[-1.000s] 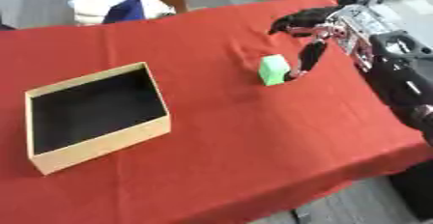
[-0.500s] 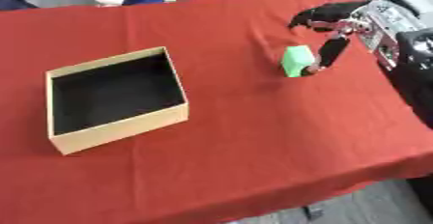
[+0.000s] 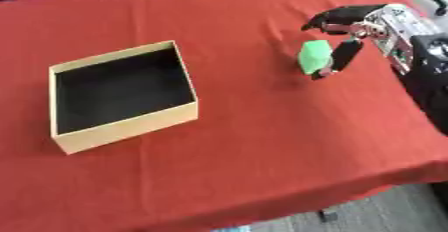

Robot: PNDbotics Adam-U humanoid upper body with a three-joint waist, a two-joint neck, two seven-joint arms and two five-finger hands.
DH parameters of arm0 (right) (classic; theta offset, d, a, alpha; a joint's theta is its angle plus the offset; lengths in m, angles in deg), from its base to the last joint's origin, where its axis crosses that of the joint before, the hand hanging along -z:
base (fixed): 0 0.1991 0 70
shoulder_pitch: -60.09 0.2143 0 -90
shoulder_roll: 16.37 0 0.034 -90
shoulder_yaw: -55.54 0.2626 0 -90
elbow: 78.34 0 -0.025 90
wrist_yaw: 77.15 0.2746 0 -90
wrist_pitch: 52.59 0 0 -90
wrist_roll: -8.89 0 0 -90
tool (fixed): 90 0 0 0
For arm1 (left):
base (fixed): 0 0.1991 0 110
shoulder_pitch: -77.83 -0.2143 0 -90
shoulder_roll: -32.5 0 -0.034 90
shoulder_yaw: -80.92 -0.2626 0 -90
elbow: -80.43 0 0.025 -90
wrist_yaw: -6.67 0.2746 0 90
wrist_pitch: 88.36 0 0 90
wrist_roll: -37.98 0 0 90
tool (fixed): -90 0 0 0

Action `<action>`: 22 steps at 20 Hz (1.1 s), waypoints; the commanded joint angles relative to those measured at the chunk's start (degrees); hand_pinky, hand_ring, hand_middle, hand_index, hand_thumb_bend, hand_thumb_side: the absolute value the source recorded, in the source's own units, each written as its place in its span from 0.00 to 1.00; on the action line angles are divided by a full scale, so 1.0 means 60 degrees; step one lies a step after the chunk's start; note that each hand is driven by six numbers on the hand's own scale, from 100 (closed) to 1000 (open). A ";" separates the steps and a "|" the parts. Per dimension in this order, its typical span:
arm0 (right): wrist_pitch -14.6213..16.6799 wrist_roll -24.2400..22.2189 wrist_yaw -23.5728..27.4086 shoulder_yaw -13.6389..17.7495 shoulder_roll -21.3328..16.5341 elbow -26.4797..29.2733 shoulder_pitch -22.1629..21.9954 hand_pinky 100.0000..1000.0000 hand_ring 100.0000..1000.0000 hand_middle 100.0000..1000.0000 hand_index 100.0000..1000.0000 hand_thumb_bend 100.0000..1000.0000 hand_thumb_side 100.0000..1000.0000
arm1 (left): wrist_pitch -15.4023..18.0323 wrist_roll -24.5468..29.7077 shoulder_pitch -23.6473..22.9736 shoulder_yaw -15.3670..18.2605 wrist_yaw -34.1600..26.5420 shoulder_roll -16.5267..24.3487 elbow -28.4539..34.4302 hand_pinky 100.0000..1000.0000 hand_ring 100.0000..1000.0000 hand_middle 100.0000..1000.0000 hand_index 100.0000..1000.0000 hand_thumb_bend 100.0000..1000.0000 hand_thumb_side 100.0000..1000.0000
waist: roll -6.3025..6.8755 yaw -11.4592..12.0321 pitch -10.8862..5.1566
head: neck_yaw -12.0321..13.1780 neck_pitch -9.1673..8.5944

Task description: Pick up objects on the table and place them in the box.

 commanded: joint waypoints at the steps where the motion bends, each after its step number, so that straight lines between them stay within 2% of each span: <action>1: -0.0027 0.0113 -0.0042 0.0187 -0.0231 -0.0084 0.0078 0.79 0.81 0.89 1.00 0.52 0.37 | 0.0025 0.0018 0.0087 0.0071 0.0045 0.0081 0.0187 0.45 0.22 0.14 0.45 0.00 0.44 | -0.0003 0.0002 -0.0098 | -0.0008 0.0049; 6: -0.0022 0.0244 -0.0073 0.0217 -0.0187 -0.0174 0.0053 0.78 0.79 0.82 1.00 0.44 0.34 | 0.0024 0.0023 0.0099 0.0076 0.0047 0.0048 0.0187 0.46 0.22 0.14 0.45 0.00 0.44 | 0.0008 -0.0005 -0.0057 | 0.0024 0.0049; 9: -0.0022 0.0350 -0.0094 0.0230 -0.0178 -0.0173 0.0039 0.77 0.78 0.77 0.95 0.39 0.30 | 0.0022 0.0025 0.0099 0.0081 0.0048 0.0039 0.0187 0.46 0.22 0.14 0.45 0.00 0.44 | 0.0004 -0.0010 -0.0051 | 0.0044 0.0049; 13: -0.0040 0.0444 -0.0180 0.0237 -0.0180 -0.0201 0.0015 0.76 0.76 0.71 0.90 0.27 0.16 | 0.0018 0.0031 0.0096 0.0086 0.0047 0.0032 0.0187 0.46 0.22 0.14 0.45 0.00 0.44 | -0.0002 -0.0023 -0.0053 | 0.0062 0.0049; 14: -0.0047 0.0461 -0.0197 0.0241 -0.0182 -0.0212 0.0011 0.76 0.76 0.70 0.90 0.20 0.08 | 0.0019 0.0032 0.0096 0.0087 0.0046 0.0033 0.0187 0.46 0.22 0.14 0.45 0.00 0.44 | -0.0002 -0.0032 -0.0055 | 0.0062 0.0049; 16: -0.0062 0.0484 -0.0210 0.0249 -0.0188 -0.0227 0.0006 0.76 0.76 0.69 0.89 0.17 0.05 | 0.0021 0.0032 0.0096 0.0092 0.0044 0.0036 0.0187 0.46 0.22 0.14 0.45 0.00 0.44 | -0.0005 -0.0054 -0.0061 | 0.0065 0.0049; 18: -0.0073 0.0520 -0.0190 0.0261 -0.0196 -0.0218 0.0004 0.75 0.73 0.60 0.84 0.09 0.00 | 0.0018 0.0034 0.0094 0.0094 0.0043 0.0036 0.0187 0.46 0.22 0.14 0.45 0.00 0.44 | -0.0011 -0.0076 -0.0070 | 0.0063 0.0049; 22: -0.0062 0.0654 -0.0010 0.0283 -0.0241 -0.0048 -0.0039 0.73 0.70 0.50 0.74 0.04 0.00 | 0.0011 0.0033 0.0079 0.0105 0.0052 0.0043 0.0187 0.46 0.22 0.14 0.45 0.00 0.44 | -0.0027 -0.0124 -0.0098 | 0.0073 0.0049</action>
